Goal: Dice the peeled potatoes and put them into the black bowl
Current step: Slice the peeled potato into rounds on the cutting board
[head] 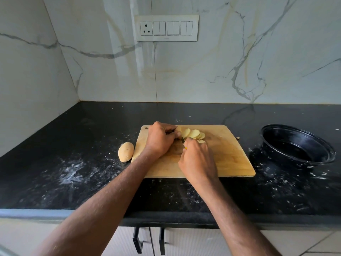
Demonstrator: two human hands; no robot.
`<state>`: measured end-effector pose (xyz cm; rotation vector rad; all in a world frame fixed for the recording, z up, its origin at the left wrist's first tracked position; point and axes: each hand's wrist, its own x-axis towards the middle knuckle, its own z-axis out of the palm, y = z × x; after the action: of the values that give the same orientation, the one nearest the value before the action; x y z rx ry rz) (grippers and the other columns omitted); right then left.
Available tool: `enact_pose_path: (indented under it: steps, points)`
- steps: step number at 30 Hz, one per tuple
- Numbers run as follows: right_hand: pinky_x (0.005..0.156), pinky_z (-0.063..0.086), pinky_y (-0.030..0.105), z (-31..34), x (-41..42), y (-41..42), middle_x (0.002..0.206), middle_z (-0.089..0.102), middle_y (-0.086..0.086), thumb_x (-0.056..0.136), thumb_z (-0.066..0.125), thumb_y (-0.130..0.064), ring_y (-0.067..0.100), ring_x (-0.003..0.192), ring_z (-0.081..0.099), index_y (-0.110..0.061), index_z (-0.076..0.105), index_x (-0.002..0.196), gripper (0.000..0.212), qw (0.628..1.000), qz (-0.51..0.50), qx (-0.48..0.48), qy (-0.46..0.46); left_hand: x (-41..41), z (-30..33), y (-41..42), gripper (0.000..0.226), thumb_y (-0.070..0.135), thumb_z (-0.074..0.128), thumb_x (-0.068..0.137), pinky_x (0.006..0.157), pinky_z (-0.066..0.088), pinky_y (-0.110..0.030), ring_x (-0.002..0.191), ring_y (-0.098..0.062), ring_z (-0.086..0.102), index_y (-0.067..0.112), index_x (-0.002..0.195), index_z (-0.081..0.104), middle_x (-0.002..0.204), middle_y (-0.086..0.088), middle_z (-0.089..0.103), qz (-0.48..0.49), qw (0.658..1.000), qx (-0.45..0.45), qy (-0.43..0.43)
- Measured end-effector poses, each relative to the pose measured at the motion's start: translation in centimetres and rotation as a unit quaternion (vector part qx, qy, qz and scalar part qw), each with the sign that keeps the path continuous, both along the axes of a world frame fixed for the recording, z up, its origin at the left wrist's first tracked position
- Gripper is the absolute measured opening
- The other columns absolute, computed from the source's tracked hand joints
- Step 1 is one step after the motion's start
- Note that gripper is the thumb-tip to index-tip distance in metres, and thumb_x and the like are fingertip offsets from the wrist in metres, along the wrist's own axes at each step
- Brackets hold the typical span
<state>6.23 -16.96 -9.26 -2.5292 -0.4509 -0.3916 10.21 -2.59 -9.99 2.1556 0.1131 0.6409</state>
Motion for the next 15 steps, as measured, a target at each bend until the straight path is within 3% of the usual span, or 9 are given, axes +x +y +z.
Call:
enact_pose_path:
  steps: [4, 8, 13, 15]
  points:
    - [0.060, 0.042, 0.030, -0.5, -0.8, -1.0, 0.091, 0.064, 0.004, 0.096, 0.055, -0.013, 0.021, 0.078, 0.058, -0.017, 0.060, 0.115, 0.020, 0.999, 0.002, -0.025, -0.025, -0.1, 0.1, -0.1, 0.005, 0.018, 0.078, 0.087, 0.075, 0.058, -0.035, 0.081, -0.019, 0.072, 0.017, 0.090, 0.082, 0.080, 0.004, 0.077, 0.006, 1.000, 0.003, 0.002]
    - [0.060, 0.053, 0.029, -0.7, -1.2, -2.3, 0.086, 0.068, 0.001, 0.096, 0.057, -0.014, 0.018, 0.076, 0.062, -0.019, 0.064, 0.117, 0.022, 0.999, -0.008, -0.009, -0.042, -0.2, 0.0, -0.1, 0.014, 0.023, 0.076, 0.089, 0.074, 0.059, -0.022, 0.081, -0.009, 0.071, 0.018, 0.102, 0.080, 0.086, 0.010, 0.076, 0.010, 1.000, 0.006, 0.013]
    - [0.063, 0.036, 0.028, -0.7, -1.5, -3.3, 0.085, 0.070, 0.001, 0.098, 0.055, -0.020, 0.017, 0.070, 0.051, -0.020, 0.064, 0.108, 0.014, 0.998, -0.018, 0.031, -0.057, 0.0, -0.1, 0.0, 0.025, 0.024, 0.077, 0.088, 0.073, 0.053, -0.009, 0.086, -0.002, 0.069, 0.017, 0.112, 0.077, 0.098, 0.008, 0.076, 0.015, 1.000, -0.002, 0.014]
    - [0.061, 0.035, 0.028, -0.7, -1.4, -3.1, 0.077, 0.067, 0.000, 0.097, 0.055, -0.019, 0.018, 0.065, 0.052, -0.020, 0.062, 0.103, 0.010, 0.996, -0.013, 0.051, -0.072, -0.1, -0.1, 0.0, 0.024, 0.022, 0.079, 0.087, 0.073, 0.055, -0.011, 0.084, -0.001, 0.069, 0.016, 0.110, 0.078, 0.097, 0.007, 0.077, 0.012, 1.000, -0.007, 0.002]
